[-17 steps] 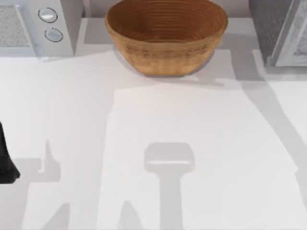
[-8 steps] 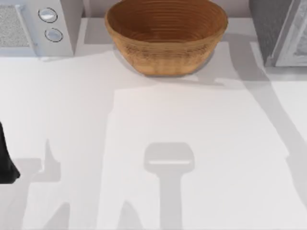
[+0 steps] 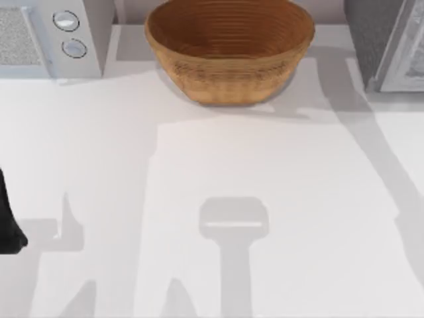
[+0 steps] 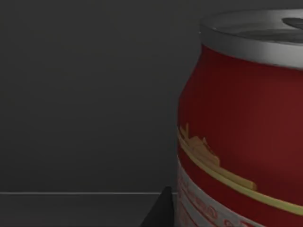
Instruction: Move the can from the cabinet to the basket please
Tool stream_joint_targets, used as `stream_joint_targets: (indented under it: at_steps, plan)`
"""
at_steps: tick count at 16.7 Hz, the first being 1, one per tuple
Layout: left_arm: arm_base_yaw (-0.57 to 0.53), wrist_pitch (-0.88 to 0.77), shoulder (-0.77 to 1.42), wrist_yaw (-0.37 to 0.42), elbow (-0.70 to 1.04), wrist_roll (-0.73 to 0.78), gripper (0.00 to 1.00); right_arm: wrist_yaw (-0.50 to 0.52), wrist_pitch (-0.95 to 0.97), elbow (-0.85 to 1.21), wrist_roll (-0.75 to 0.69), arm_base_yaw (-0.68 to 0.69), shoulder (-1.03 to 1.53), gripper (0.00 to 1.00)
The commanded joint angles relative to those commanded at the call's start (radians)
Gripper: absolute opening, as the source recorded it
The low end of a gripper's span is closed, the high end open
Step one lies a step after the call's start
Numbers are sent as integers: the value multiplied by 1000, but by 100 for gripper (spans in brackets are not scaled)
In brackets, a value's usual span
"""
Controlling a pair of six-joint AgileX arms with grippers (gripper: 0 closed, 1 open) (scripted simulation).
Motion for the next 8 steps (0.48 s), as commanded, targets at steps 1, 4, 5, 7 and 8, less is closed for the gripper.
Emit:
stream_joint_targets:
  at_steps: [1, 4, 5, 7, 8]
  plan:
    - [0, 0, 0, 0, 0, 0, 100, 0, 0, 0, 0, 0, 0, 32]
    - [0, 0, 0, 0, 0, 0, 100, 0, 0, 0, 0, 0, 0, 10]
    - [0, 0, 0, 0, 0, 0, 100, 0, 0, 0, 0, 0, 0, 2]
    - [0, 0, 0, 0, 0, 0, 100, 0, 0, 0, 0, 0, 0, 0]
    - [0, 0, 0, 0, 0, 0, 100, 0, 0, 0, 0, 0, 0, 0]
